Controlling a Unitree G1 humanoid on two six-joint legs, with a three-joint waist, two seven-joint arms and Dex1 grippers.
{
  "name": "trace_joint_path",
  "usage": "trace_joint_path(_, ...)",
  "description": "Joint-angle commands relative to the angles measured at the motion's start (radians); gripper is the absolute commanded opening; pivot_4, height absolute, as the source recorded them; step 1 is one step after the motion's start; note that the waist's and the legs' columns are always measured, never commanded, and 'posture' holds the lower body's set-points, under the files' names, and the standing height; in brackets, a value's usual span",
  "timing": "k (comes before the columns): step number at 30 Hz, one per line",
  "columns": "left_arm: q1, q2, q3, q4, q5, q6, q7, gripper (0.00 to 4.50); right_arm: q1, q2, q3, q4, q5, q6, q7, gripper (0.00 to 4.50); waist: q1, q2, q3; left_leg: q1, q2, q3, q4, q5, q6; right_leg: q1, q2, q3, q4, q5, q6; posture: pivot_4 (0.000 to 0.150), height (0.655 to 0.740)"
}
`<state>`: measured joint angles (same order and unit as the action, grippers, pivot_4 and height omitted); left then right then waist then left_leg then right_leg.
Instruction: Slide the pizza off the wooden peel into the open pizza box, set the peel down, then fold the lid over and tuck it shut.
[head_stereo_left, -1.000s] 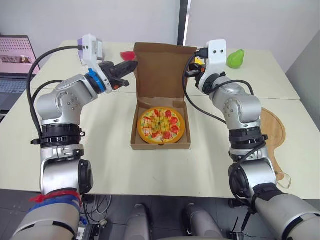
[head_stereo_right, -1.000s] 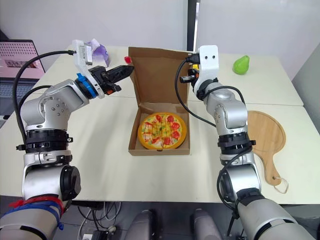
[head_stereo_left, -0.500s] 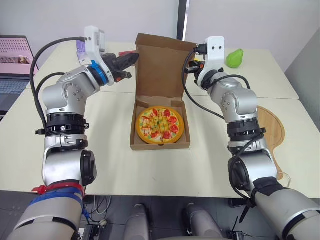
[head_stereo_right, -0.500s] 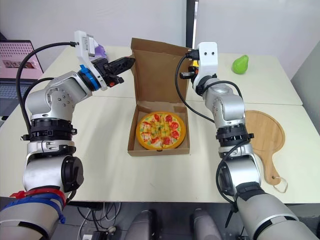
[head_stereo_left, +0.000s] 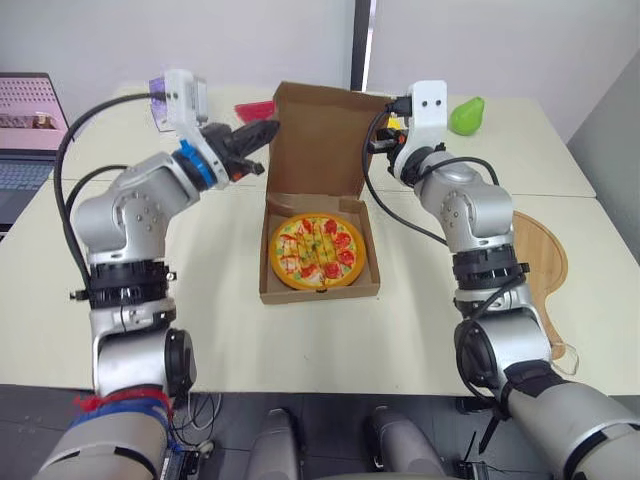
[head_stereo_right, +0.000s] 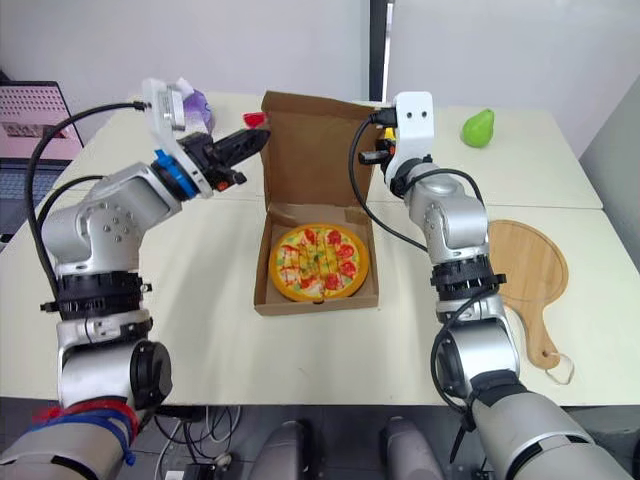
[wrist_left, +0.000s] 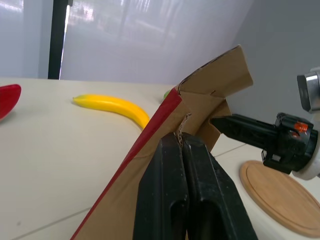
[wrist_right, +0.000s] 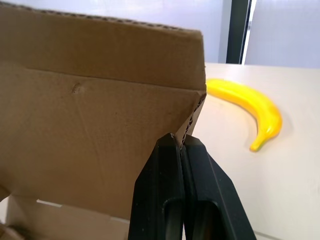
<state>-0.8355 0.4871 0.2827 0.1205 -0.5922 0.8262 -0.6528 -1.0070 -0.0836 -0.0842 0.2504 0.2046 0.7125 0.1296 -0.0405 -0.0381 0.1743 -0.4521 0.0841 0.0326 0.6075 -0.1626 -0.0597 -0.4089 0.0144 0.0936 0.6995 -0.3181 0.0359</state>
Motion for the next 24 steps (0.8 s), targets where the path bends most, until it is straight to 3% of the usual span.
trace_joint_path(1,0.040,0.010,0.004,-0.122,-0.028,-0.008,0.011,0.00,-0.001,0.005,0.030,-0.099,0.008,0.011,0.017,0.05,0.001,0.000,0.000,0.000,0.000,0.000,0.000,0.000,0.000,0.000,0.000,0.000,0.000,0.000,0.000,0.150,0.7400)
trace_joint_path(13,0.234,-0.024,-0.048,-0.320,0.047,-0.164,0.077,0.00,0.050,-0.022,0.081,-0.276,0.001,0.102,0.029,0.05,0.008,0.000,0.000,0.000,0.000,0.000,0.001,0.000,0.000,0.001,0.000,0.000,0.000,0.000,0.000,0.150,0.7400)
trace_joint_path(24,0.097,0.029,-0.056,-0.160,0.060,-0.205,0.035,0.00,-0.093,-0.070,0.056,-0.082,-0.022,0.018,0.066,0.05,0.008,0.000,0.000,0.000,0.000,-0.001,0.001,0.000,0.000,0.001,0.000,-0.001,-0.001,0.000,0.000,0.150,0.7400)
